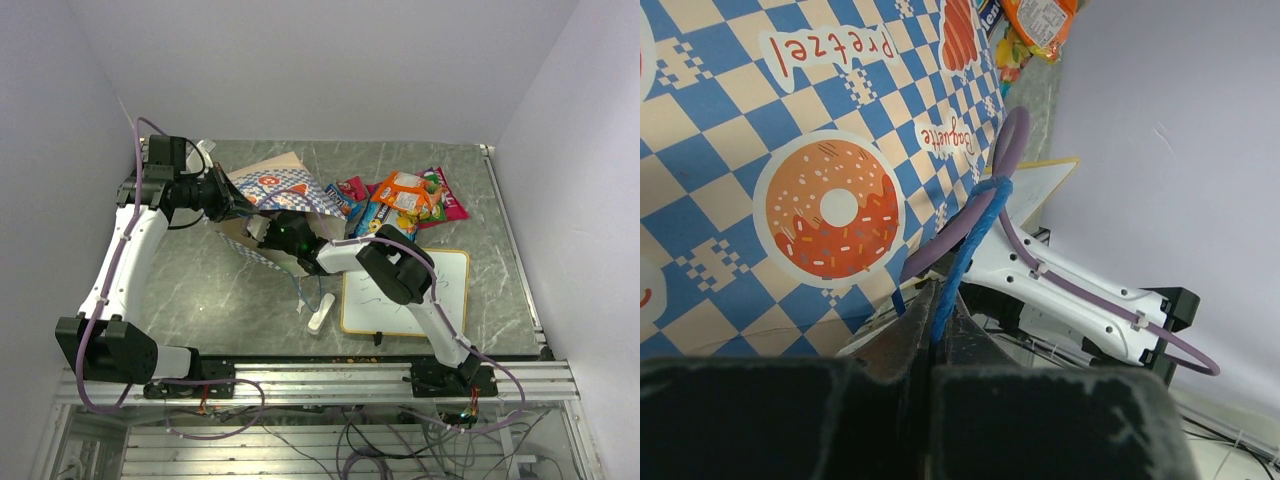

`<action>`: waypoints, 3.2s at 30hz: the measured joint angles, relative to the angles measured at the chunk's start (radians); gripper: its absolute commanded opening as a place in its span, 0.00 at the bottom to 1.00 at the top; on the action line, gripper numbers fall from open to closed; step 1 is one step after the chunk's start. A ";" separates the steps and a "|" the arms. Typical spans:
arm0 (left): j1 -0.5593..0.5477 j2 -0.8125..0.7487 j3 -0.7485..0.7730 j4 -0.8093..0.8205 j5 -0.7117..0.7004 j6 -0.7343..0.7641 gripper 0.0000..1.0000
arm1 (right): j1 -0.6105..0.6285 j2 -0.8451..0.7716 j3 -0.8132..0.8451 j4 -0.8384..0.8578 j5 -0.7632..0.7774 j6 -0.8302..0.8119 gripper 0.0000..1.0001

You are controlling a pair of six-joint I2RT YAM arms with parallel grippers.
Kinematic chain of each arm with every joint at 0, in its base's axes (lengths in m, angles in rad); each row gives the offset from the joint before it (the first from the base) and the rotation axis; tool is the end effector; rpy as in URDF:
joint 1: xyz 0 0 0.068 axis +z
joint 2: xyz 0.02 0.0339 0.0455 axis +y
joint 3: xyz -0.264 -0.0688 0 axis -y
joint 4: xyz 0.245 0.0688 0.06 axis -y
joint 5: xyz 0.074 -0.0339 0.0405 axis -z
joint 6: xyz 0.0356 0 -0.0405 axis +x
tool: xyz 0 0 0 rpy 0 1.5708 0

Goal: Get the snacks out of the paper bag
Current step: Take out the snack from the paper bag, then place the snack at the center of the board, then adjust the paper bag at the center of the board.

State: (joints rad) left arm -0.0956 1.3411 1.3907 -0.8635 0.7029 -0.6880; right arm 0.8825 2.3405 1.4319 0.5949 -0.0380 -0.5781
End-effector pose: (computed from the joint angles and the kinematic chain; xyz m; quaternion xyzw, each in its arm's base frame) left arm 0.2676 -0.0488 0.3691 -0.1330 0.8716 -0.4281 0.1985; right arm 0.3203 0.3916 0.1129 -0.5478 0.5950 0.1043 0.5787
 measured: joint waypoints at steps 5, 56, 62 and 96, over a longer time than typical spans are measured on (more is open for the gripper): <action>0.000 0.000 0.011 -0.002 -0.002 0.000 0.07 | 0.000 -0.060 -0.017 -0.061 -0.016 -0.019 0.00; 0.075 0.183 0.219 0.241 -0.145 -0.351 0.07 | -0.125 -1.020 -0.099 -0.434 -0.187 0.035 0.00; 0.117 0.186 0.209 0.242 -0.158 -0.372 0.07 | -0.293 -0.974 -0.045 -0.396 -0.173 0.047 0.00; 0.019 0.254 0.323 0.707 0.072 -0.809 0.07 | -0.470 -0.390 -0.242 -0.178 -0.172 0.178 0.69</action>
State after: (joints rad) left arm -0.0761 1.5948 1.7142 -0.1562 0.7750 -1.4967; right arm 0.4122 1.9503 1.1896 0.4171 -0.2104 -0.4004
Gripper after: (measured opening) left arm 0.072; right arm 0.630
